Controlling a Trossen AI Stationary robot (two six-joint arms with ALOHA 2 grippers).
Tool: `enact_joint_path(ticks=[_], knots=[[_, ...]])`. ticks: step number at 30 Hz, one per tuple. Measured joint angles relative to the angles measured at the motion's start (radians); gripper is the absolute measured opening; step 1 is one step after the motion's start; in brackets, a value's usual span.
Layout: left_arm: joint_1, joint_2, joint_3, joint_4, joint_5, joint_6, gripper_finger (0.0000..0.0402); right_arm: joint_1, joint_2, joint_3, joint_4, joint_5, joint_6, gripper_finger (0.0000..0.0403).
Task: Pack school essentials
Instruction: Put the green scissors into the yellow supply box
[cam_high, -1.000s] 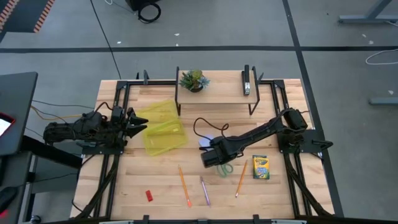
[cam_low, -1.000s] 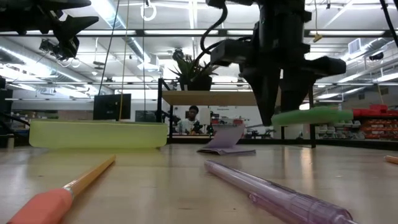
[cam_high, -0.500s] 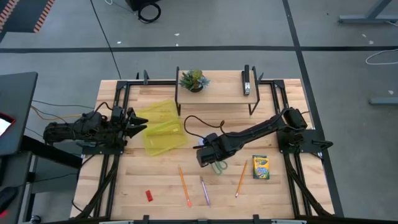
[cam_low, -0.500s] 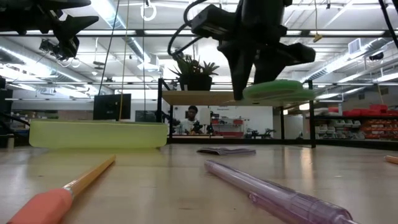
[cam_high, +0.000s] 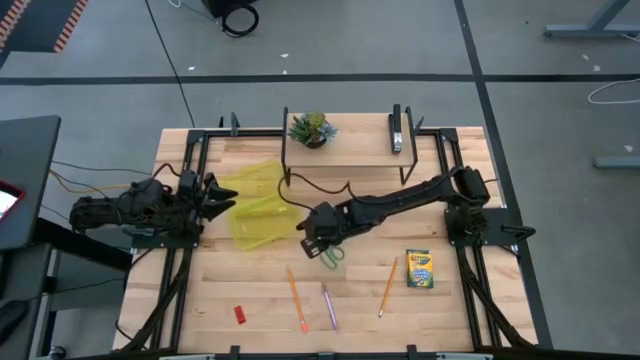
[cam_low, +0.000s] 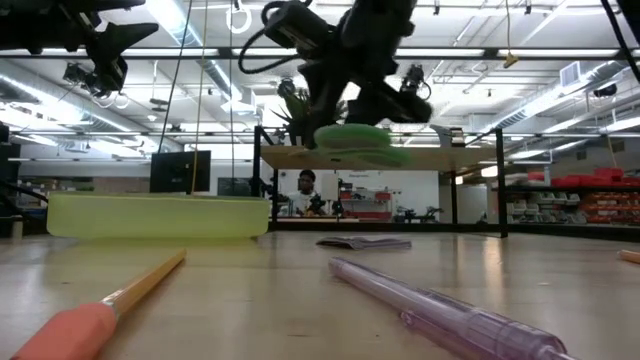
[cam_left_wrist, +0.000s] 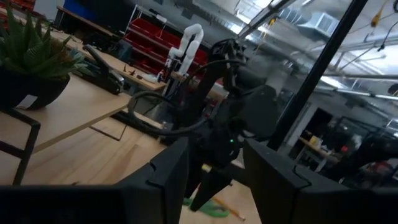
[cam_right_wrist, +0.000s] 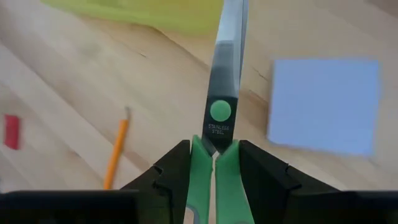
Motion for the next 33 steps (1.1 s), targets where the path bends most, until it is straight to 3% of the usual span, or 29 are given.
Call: enact_joint_path(ticks=[8,18,33], knots=[[0.000,0.000,0.000,0.090,0.082,-0.021,0.0162,-0.042,0.000,0.030,0.137,0.003,-0.160,0.0138],[0.000,0.000,0.000,0.049,0.265,-0.023,0.0148,-0.123,0.000,0.064,0.246,0.054,-0.387,0.0138],[-0.031,0.000,0.000,-0.131,0.281,-0.022,0.0118,-0.180,0.000,0.064,0.414,0.055,-0.580,0.0138]])
